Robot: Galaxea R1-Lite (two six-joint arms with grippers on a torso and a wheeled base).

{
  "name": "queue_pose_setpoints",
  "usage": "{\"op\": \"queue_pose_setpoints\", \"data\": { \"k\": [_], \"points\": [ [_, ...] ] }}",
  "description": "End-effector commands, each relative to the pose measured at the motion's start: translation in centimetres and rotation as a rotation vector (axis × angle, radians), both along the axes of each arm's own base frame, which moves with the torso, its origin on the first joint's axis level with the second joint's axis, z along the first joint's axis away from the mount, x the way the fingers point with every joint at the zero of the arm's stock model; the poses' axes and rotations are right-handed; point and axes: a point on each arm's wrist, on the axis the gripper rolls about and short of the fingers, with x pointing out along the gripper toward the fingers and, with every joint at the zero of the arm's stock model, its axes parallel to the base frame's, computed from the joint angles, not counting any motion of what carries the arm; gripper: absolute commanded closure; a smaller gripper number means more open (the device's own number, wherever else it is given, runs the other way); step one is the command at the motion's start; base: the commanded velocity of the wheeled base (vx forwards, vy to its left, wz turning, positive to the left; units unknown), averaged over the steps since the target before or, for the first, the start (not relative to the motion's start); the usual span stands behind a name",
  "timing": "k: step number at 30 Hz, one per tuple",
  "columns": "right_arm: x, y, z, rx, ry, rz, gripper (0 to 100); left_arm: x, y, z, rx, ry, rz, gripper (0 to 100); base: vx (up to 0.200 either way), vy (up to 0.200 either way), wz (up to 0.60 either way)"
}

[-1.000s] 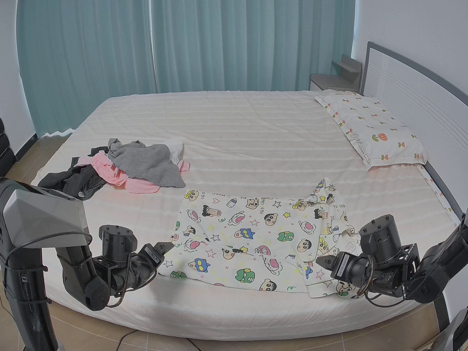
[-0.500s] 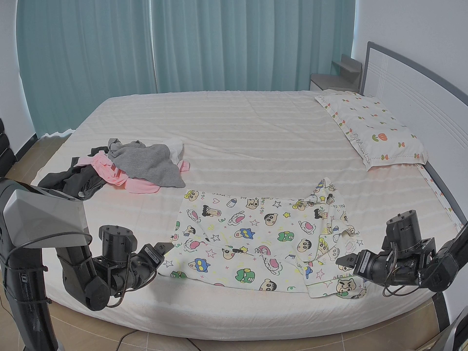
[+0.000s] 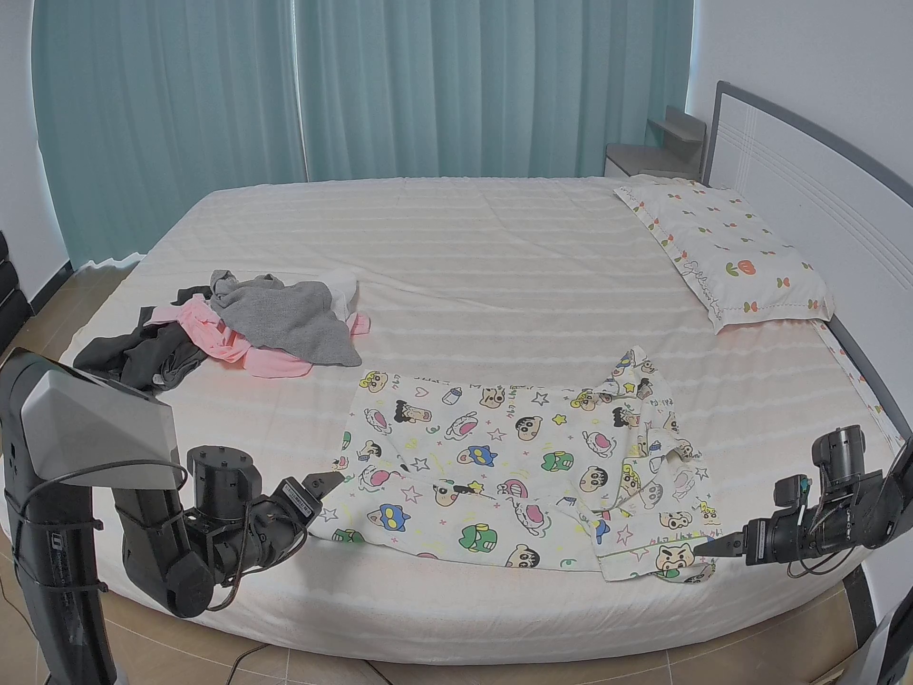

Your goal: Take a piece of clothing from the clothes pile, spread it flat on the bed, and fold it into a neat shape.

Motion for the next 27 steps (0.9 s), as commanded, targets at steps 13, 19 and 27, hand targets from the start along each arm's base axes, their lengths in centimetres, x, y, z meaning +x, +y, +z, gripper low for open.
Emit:
{"op": "queue_pose_setpoints", "data": {
  "k": [13, 19, 27],
  "points": [
    [2.0, 0.7, -2.8, 0.088, -0.043, 0.110, 0, -0.8, -0.2, -1.3, 0.027, 0.036, -0.026, 0, 0.000, 0.000, 0.00],
    [2.2, 1.1, -3.3, 0.103, -0.044, 0.101, 0, -0.8, -0.2, -1.4, 0.027, 0.036, -0.026, 0, 0.000, 0.000, 0.00],
    [2.1, 1.1, -3.7, 0.099, -0.031, 0.097, 100, -0.9, -0.1, -1.4, 0.029, 0.039, -0.025, 0, 0.000, 0.000, 0.00]
  ]
}}
